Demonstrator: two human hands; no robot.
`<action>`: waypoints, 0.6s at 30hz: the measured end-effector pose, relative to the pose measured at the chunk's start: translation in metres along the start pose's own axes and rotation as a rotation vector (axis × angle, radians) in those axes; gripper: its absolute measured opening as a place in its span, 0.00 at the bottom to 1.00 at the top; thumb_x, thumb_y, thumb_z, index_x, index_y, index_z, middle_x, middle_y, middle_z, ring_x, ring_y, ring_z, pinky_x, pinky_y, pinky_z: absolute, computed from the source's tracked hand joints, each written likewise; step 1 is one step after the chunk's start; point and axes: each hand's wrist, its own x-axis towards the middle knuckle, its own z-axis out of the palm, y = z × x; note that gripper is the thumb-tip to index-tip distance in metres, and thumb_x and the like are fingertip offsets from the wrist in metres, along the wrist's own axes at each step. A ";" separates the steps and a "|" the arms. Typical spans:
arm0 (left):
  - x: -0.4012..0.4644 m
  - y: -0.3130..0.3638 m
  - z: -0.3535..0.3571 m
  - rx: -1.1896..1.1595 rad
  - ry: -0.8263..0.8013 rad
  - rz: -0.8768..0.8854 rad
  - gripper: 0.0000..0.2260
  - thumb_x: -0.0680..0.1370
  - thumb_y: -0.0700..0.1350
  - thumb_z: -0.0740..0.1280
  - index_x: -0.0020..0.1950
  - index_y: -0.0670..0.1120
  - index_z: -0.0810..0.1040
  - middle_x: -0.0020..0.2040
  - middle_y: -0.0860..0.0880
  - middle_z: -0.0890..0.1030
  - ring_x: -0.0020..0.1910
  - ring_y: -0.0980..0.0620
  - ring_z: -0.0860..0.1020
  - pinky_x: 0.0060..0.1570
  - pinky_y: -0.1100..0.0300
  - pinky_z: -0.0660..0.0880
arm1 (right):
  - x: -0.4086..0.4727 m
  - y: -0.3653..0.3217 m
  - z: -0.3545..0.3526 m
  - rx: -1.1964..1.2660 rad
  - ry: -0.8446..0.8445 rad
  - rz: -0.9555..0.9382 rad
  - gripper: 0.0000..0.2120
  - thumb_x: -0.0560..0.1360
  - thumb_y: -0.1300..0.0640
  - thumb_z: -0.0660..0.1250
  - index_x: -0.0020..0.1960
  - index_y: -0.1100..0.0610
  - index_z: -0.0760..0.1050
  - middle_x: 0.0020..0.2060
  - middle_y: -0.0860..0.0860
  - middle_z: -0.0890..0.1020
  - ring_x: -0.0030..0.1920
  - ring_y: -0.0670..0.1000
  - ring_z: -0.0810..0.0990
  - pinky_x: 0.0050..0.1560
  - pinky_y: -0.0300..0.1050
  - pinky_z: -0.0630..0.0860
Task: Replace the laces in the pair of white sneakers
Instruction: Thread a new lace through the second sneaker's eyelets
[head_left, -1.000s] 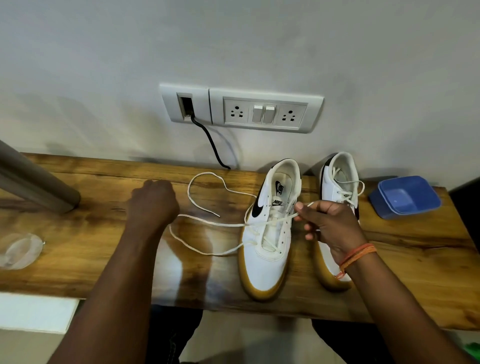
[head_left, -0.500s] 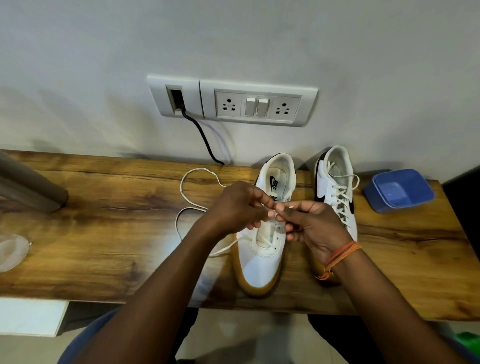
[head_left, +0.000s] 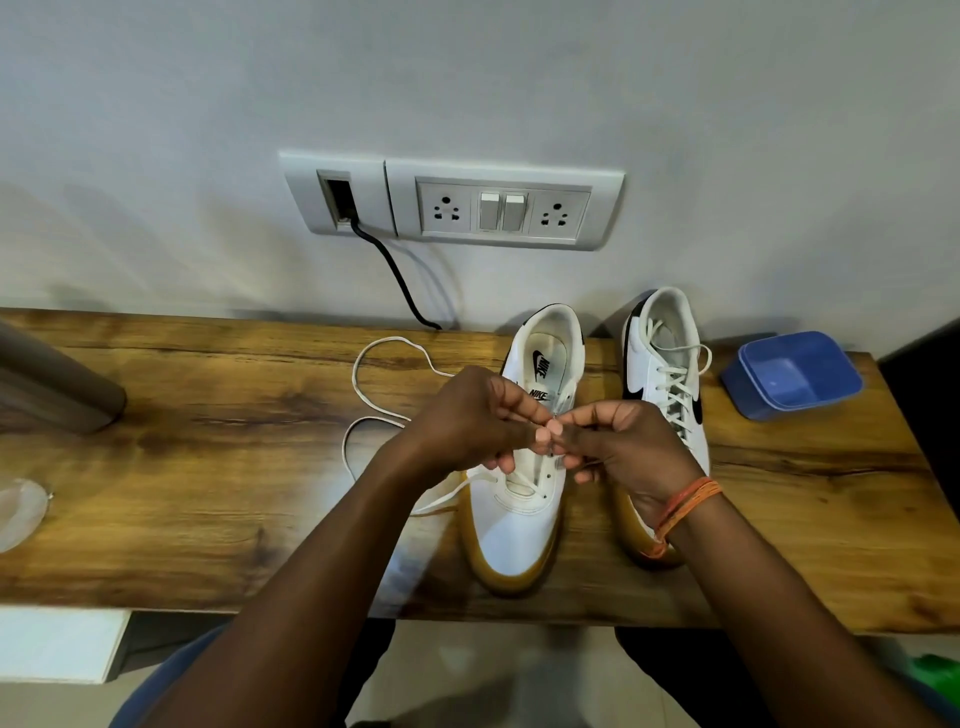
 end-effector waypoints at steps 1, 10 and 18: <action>0.000 0.001 0.000 -0.043 0.002 -0.022 0.07 0.74 0.35 0.73 0.51 0.38 0.83 0.42 0.40 0.85 0.25 0.54 0.77 0.26 0.66 0.73 | 0.000 0.000 0.000 0.025 -0.009 0.017 0.08 0.70 0.59 0.75 0.46 0.63 0.82 0.41 0.62 0.85 0.33 0.49 0.80 0.30 0.39 0.76; 0.000 0.004 0.001 0.112 0.117 -0.103 0.03 0.72 0.38 0.72 0.42 0.40 0.84 0.35 0.46 0.85 0.27 0.52 0.79 0.27 0.64 0.74 | 0.000 -0.004 -0.006 -0.008 -0.056 0.047 0.07 0.72 0.61 0.73 0.49 0.63 0.82 0.39 0.59 0.85 0.33 0.48 0.80 0.30 0.39 0.77; 0.007 -0.028 0.020 1.064 0.236 0.230 0.09 0.76 0.46 0.62 0.48 0.47 0.81 0.47 0.48 0.78 0.41 0.46 0.78 0.37 0.53 0.74 | 0.009 0.014 -0.014 -0.603 0.020 -0.037 0.04 0.71 0.65 0.74 0.44 0.58 0.83 0.36 0.52 0.85 0.37 0.47 0.82 0.36 0.35 0.74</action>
